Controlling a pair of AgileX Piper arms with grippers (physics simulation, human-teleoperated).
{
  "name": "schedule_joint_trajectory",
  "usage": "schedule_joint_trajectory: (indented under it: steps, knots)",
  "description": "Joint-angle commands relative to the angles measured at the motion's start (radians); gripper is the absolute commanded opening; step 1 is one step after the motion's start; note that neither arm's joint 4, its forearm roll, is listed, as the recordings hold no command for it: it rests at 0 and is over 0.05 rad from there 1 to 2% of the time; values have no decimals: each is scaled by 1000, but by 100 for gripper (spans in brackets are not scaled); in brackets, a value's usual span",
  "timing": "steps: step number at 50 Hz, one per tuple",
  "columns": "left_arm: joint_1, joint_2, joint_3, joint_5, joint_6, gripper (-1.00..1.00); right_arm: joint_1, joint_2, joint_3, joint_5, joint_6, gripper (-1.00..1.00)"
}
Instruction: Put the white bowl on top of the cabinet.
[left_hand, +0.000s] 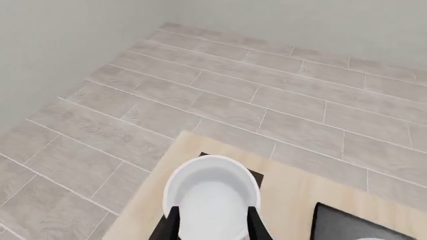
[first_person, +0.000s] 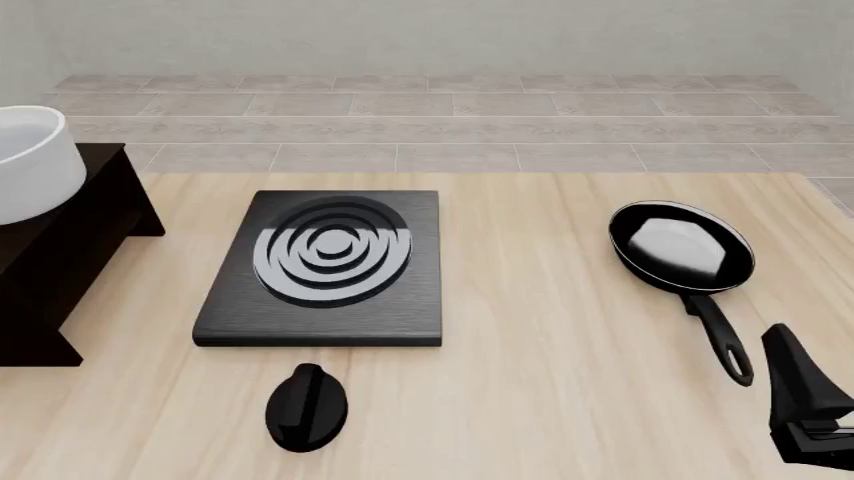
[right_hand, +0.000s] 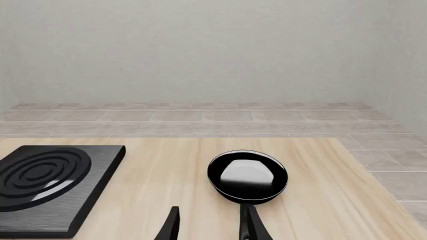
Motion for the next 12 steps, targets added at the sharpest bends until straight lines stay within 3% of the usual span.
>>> schedule_joint_trajectory:
  steps: [1, 12]
  knots:
    - [-56, -97, 134, -35, -27, 100, 0, 0, 0, 0, 0, 100]
    - [-97, -147, 240, -73, -69, 100, 0, 0, 0, 0, 0, 100]
